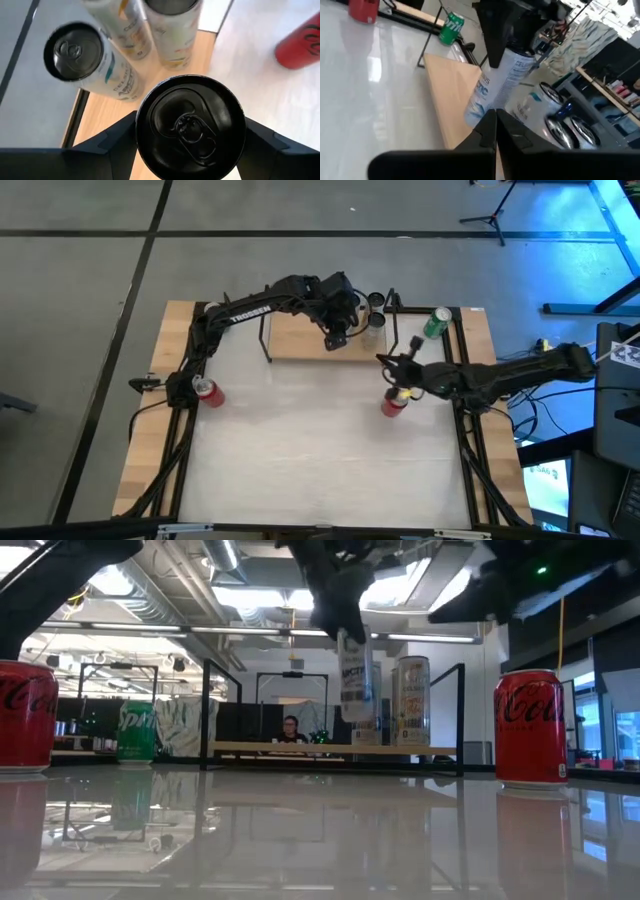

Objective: Place canned beverage on shelf
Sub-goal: Put the white and blue soda can on the shelf

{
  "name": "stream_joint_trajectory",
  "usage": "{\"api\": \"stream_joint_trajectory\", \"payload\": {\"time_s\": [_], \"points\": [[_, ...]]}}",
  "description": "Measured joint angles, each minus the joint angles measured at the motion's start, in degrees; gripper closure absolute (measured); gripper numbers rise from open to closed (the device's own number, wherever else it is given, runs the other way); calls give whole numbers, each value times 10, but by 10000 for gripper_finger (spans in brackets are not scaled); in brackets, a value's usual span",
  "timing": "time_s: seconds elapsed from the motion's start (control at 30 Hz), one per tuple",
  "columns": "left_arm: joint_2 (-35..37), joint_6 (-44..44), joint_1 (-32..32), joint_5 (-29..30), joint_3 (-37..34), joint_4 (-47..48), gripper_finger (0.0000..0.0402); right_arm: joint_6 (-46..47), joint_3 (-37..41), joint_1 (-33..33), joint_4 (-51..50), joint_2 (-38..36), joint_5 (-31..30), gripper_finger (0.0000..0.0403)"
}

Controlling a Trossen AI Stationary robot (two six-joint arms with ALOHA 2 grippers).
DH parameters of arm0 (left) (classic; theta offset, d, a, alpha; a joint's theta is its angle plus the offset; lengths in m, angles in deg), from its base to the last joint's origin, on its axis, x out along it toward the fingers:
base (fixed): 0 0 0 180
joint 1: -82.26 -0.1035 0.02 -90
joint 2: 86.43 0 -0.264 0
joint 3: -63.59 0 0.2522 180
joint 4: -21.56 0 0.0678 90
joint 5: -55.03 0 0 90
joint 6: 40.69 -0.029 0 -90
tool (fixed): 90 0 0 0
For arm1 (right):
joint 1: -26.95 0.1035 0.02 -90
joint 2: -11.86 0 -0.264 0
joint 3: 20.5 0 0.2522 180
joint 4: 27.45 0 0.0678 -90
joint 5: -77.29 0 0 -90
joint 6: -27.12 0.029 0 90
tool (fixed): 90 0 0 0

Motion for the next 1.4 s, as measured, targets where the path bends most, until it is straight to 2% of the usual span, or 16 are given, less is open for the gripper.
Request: {"api": "stream_joint_trajectory", "payload": {"time_s": [0.23, 0.53, 0.8, 1.23, 1.4], "points": [[-1, 48, -7, -1, -30, -28, 153, 48, 0, 18, -80, -63, -8, 398], [-2, 61, -16, -28, -82, -87, 149, 49, 1, 17, -88, -59, -8, 398], [-2, 46, -17, -31, -85, -102, 126, 48, 1, 17, -85, -59, -8, 398], [-2, 55, -16, -32, -85, -110, 121, 48, 1, 17, -85, -59, -8, 398], [0, 55, -16, -32, -85, -117, 104, 48, 1, 17, -85, -59, -8, 398]]}}
